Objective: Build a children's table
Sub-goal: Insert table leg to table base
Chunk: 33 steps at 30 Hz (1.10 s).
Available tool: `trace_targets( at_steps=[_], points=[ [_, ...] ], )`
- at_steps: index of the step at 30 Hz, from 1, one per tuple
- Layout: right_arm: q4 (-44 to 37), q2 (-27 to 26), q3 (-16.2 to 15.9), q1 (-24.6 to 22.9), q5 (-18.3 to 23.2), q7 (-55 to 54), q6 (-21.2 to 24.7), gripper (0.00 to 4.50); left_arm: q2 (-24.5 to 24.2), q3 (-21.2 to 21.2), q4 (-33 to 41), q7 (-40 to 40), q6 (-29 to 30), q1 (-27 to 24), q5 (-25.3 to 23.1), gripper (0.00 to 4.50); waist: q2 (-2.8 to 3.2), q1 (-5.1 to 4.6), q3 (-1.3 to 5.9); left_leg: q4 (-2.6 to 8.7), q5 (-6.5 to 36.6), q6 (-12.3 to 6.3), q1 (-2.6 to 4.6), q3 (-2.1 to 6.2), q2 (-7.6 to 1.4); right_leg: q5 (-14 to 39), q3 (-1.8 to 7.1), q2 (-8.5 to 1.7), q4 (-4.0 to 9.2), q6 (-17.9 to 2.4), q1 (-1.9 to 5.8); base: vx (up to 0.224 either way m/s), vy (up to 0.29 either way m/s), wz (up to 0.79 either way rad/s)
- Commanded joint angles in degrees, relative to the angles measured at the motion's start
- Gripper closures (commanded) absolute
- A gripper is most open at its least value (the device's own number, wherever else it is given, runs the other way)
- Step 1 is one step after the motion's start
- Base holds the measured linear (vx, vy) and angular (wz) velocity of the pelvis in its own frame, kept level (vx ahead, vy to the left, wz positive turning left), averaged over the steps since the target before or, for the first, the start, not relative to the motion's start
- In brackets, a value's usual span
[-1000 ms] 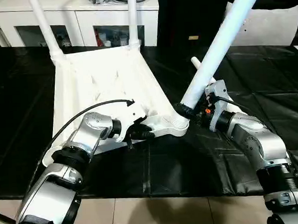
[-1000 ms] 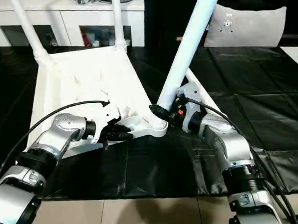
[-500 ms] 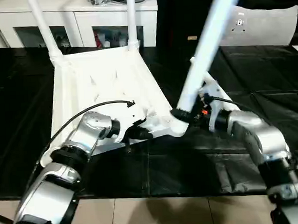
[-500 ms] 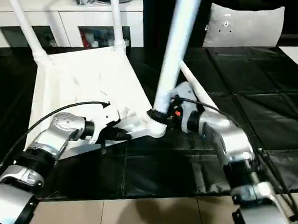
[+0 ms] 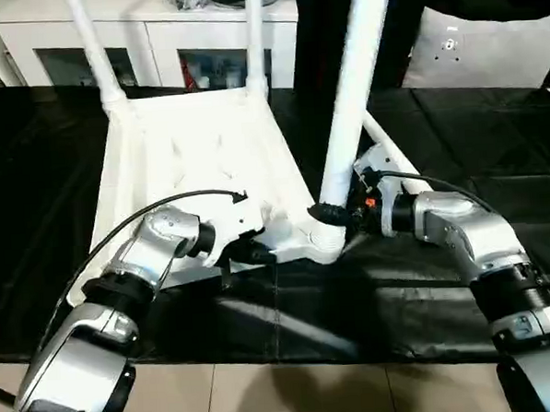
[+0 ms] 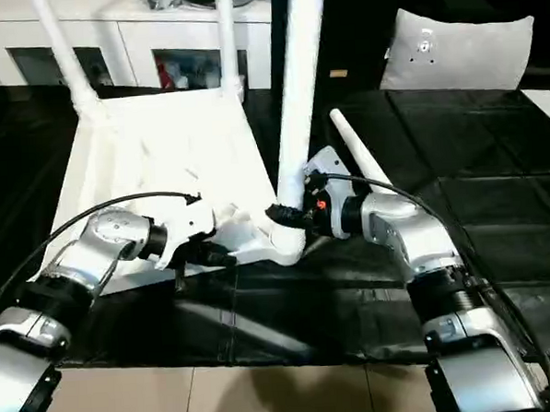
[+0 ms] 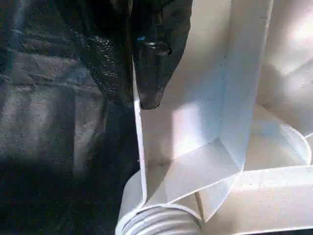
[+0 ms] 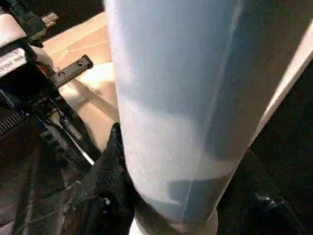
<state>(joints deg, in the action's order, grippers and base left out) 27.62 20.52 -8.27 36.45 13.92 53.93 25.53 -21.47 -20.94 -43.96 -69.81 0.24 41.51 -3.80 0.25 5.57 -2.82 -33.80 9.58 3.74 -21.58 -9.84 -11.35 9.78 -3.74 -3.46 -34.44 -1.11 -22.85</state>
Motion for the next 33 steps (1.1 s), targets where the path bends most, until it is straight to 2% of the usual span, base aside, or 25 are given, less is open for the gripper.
trace_targets(
  at_steps=[1, 7, 11, 12, 13, 15, 17, 18, 19, 21, 22, 23, 24, 25, 27, 28, 29, 32, 33],
  points=[
    [3.9, 0.4, -1.0, -1.0, -2.1, -0.5, 0.6, 2.63, 0.1, -1.7, 2.3, -4.5, -0.4, -0.5, 0.2, 4.50, 0.25, -0.11, 3.89, 3.81, 12.9, -0.02, 1.23, 0.32, -2.04, 11.6, 2.52, -4.65, 3.70, -12.5, 2.86, 0.000, 0.000, 0.00],
    [5.7, -0.1, -0.3, -0.8, -1.4, 0.2, -0.1, 2.63, 0.8, -0.5, 1.7, -2.0, -0.5, -0.1, 0.1, 4.50, 0.27, -0.22, 3.83, 3.91, 13.9, 0.39, 1.34, 0.37, -2.03, 13.7, 2.54, -4.67, 3.95, -12.0, 2.81, 0.000, 0.000, 0.00],
    [5.5, -0.4, 1.7, -2.8, 0.8, 1.4, -0.4, 2.63, 1.7, 1.0, 1.4, 0.3, 0.3, -0.1, 0.9, 4.50, 0.56, 0.16, 3.83, 3.86, 14.1, 0.23, 1.48, 0.34, -2.08, 13.5, 2.55, -4.66, 4.04, -12.1, 2.71, 0.000, 0.000, 0.00],
    [5.4, -0.5, 2.1, -3.1, 1.2, 1.4, -0.5, 2.63, 1.7, 1.2, 1.4, 0.5, 0.3, -0.1, 1.0, 4.50, 0.47, 0.28, 3.84, 3.88, 14.3, 0.18, 1.48, 0.30, -2.05, 13.6, 2.56, -4.67, 4.11, -12.0, 2.76, 0.000, 0.000, 0.00],
    [5.5, -0.7, 3.0, -3.8, 1.9, 1.2, -0.7, 2.63, 1.9, 1.6, 1.3, 0.8, 0.5, -0.2, 1.3, 4.50, 0.41, 0.31, 3.85, 3.92, 14.3, 0.20, 1.45, 0.34, -2.07, 13.7, 2.53, -4.68, 4.06, -12.0, 2.79, 0.000, 0.000, 0.00],
    [5.4, -1.3, 4.7, -5.3, 3.5, 0.9, -1.1, 2.63, 2.3, 2.3, 1.1, 1.5, 0.9, -0.3, 1.8, 4.50, 0.99, 0.69, 3.95, 3.86, 14.4, 0.35, 1.57, 0.38, -2.12, 12.9, 2.54, -4.74, 4.05, -12.2, 2.71, 0.000, 0.000, 0.00],
    [5.1, -1.8, 6.2, -6.6, 4.8, 0.9, -1.3, 2.63, 2.6, 2.9, 0.9, 2.2, 1.1, -0.3, 1.9, 4.50, 0.85, 0.75, 4.01, 3.91, 14.8, 0.35, 1.51, 0.40, -2.12, 11.9, 2.47, -4.67, 4.07, -12.5, 2.86, 0.000, 0.000, 0.00],
    [4.9, -2.4, 7.0, -8.0, 5.4, 0.7, -2.2, 2.63, 2.8, 3.2, 0.7, 2.6, 1.1, -0.3, 2.0, 4.50, 1.43, 0.90, 4.04, 3.94, 14.7, 0.34, 1.51, 0.50, -2.10, 11.5, 2.41, -4.63, 3.88, -12.7, 2.87, 0.000, 0.000, 0.00],
    [4.6, -2.8, 7.7, -9.2, 5.8, 0.4, -2.9, 2.63, 3.0, 3.4, 0.5, 2.9, 1.1, -0.3, 2.1, 4.50, 1.35, 0.85, 3.96, 3.91, 15.1, 0.16, 1.43, 0.40, -2.05, 11.5, 2.42, -4.64, 4.06, -12.6, 2.80, 0.000, 0.000, 0.00],
    [3.4, -4.4, 9.3, -12.4, 7.0, -0.6, -4.9, 2.63, 3.2, 3.9, 0.1, 3.7, 1.0, -0.2, 2.1, 4.50, 1.82, 0.96, 3.96, 4.01, 16.1, 0.23, 1.45, 0.54, -1.98, 12.8, 2.37, -4.77, 4.24, -12.4, 2.85, 0.000, 0.000, 0.00],
    [2.9, -4.8, 9.7, -13.3, 7.2, -0.8, -5.5, 2.63, 3.2, 4.0, 0.0, 4.0, 0.9, -0.2, 2.1, 4.50, 1.48, 0.85, 3.84, 4.08, 16.8, 0.01, 1.45, 0.49, -1.91, 14.2, 2.33, -4.68, 4.51, -12.0, 2.80, 0.000, 0.000, 0.00],
    [2.7, -5.2, 9.9, -13.9, 7.1, -1.3, -6.3, 2.63, 3.2, 4.0, 0.0, 4.0, 1.0, -0.2, 2.1, 4.50, 1.72, 0.89, 3.83, 4.10, 17.1, 0.01, 1.44, 0.58, -1.86, 15.2, 2.29, -4.75, 4.52, -11.9, 2.84, 0.000, 0.000, 0.00],
    [2.3, -5.6, 10.1, -15.0, 6.7, -2.1, -7.5, 2.63, 3.2, 4.1, 0.2, 3.8, 1.1, -0.4, 2.0, 4.50, 1.57, 0.79, 3.77, 4.15, 17.4, -0.09, 1.48, 0.55, -1.86, 17.2, 2.28, -4.78, 4.75, -11.3, 2.74, 0.000, 0.000, 0.00],
    [2.1, -5.8, 10.2, -15.4, 6.6, -2.4, -7.9, 2.63, 3.2, 4.2, 0.3, 3.8, 1.1, -0.4, 2.0, 4.50, 2.02, 0.80, 3.75, 4.18, 17.4, -0.05, 1.45, 0.65, -1.83, 18.1, 2.29, -4.83, 4.77, -11.1, 2.73, 0.000, 0.000, 0.00],
    [1.7, -6.0, 10.0, -16.2, 6.2, -2.8, -8.7, 2.63, 3.2, 4.2, 0.2, 3.8, 1.1, -0.4, 2.0, 4.50, 2.07, 0.64, 3.62, 4.26, 18.2, -0.04, 1.55, 0.65, -1.79, 21.0, 2.30, -4.84, 5.22, -10.1, 2.57, 0.000, 0.000, 0.00],
    [1.2, -5.7, 9.0, -17.3, 4.5, -3.8, -10.7, 2.63, 3.1, 4.1, 0.1, 3.7, 1.0, -0.5, 1.7, 4.50, 2.75, 0.66, 3.62, 4.37, 18.8, 0.33, 1.64, 0.85, -1.87, 21.9, 2.34, -4.85, 5.26, -9.7, 2.44, 0.000, 0.000, 0.00],
    [0.8, -5.6, 8.5, -18.0, 3.4, -4.4, -11.9, 2.63, 3.1, 3.9, 0.1, 3.6, 1.0, -0.5, 1.5, 4.50, 2.81, 0.57, 3.54, 4.47, 19.5, 0.48, 1.74, 0.79, -1.93, 22.1, 2.34, -4.74, 5.50, -9.5, 2.28, 0.000, 0.000, 0.00],
    [0.1, -4.2, 5.8, -19.0, -1.1, -6.2, -15.0, 2.63, 2.7, 3.4, 0.0, 3.2, 0.5, -0.6, 0.9, 4.50, 2.64, 0.19, 3.39, 4.70, 21.3, 0.58, 1.90, 0.88, -1.77, 22.8, 2.26, -4.72, 5.60, -9.6, 2.48, 0.000, 0.000, 0.00],
    [-0.1, -3.4, 4.6, -18.9, -2.6, -6.6, -15.1, 2.63, 2.5, 3.0, -0.1, 3.0, 0.1, -0.5, 0.5, 4.50, 3.02, 0.07, 3.26, 4.74, 21.9, 0.66, 1.98, 0.92, -1.73, 24.1, 2.24, -4.69, 5.77, -9.3, 2.41, 0.000, 0.000, 0.00]
  ],
)
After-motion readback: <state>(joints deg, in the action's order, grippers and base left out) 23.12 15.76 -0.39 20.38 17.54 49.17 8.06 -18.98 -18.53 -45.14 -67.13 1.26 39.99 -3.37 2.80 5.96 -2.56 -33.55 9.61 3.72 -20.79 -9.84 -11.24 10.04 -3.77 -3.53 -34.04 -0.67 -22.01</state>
